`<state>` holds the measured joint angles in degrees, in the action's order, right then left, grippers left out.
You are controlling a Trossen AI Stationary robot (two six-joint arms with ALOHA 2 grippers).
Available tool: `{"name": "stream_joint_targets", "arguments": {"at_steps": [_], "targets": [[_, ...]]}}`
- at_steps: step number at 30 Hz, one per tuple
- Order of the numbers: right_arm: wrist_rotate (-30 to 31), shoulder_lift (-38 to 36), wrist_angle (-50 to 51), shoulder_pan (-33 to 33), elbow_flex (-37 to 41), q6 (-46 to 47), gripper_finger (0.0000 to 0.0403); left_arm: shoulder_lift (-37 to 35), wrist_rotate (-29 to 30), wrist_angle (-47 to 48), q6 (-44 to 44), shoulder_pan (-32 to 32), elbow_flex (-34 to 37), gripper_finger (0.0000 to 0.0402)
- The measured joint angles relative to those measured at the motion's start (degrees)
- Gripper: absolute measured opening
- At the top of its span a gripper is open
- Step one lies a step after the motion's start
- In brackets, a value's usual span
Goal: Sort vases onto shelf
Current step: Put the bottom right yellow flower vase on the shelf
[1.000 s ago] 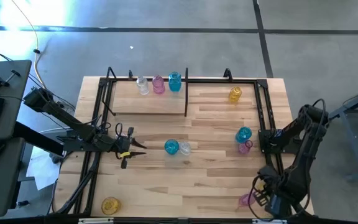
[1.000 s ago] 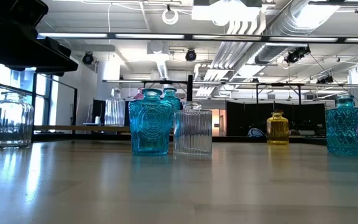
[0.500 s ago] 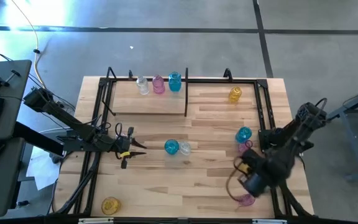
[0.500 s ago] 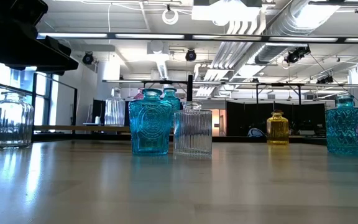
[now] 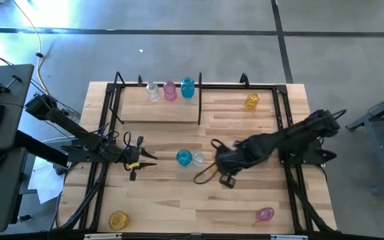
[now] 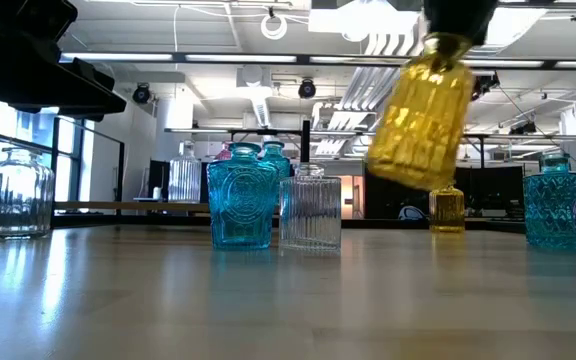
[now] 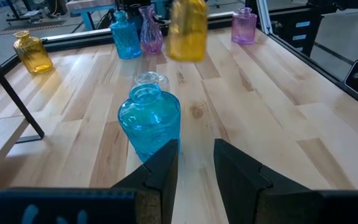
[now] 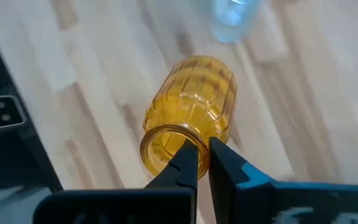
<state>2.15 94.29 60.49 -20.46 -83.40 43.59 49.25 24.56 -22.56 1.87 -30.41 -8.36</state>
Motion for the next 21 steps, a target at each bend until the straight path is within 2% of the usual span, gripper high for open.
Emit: {"name": "stream_joint_targets", "arguments": {"at_steps": [3, 7, 15, 21], "targets": [[-1.8, 4.2, -2.7, 1.2, -2.5, -6.1, 0.0000, 0.0, 0.0, 0.0, 0.0, 0.0, 0.0, 0.0092], [-1.9, 10.9, -1.4, 1.7, -10.0, -12.9, 0.0000, 0.0, 0.0, 0.0, 0.9, 0.0, 0.0, 0.0092], [-1.9, 24.0, 9.2, 2.3, -28.3, -21.5, 0.0000, 0.0, 0.0, 0.0, 1.1, 0.0, 0.0, 0.0092], [-4.7, 28.1, 11.4, 4.1, -32.0, -23.5, 0.0000, 0.0, -1.8, 0.0, 2.2, 0.0, 0.0, 0.0092]]}}
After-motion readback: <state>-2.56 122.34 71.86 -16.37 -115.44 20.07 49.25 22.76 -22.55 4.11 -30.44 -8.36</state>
